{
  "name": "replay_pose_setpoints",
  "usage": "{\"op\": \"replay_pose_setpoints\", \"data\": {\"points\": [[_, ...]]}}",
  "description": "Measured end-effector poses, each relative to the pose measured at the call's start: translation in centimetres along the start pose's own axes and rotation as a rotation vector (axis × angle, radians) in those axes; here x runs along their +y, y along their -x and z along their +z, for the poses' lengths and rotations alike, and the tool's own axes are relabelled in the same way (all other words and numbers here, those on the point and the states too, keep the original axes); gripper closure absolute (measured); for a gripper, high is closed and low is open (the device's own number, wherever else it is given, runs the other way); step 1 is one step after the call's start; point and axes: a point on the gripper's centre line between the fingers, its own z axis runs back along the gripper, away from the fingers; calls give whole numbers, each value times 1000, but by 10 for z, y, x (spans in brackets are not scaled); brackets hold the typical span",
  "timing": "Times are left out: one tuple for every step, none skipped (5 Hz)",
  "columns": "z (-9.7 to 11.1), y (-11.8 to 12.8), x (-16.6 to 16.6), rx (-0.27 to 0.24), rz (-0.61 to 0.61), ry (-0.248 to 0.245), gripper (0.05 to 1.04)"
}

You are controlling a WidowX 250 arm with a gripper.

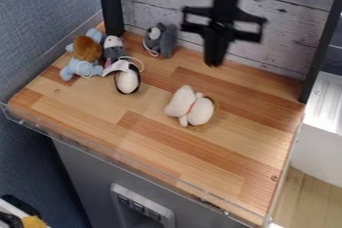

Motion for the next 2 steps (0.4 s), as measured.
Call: {"op": "replay_pose_setpoints", "data": {"points": [[1,-15,41,5,210,29,1018],[-1,-27,84,11,441,54,1011]]}}
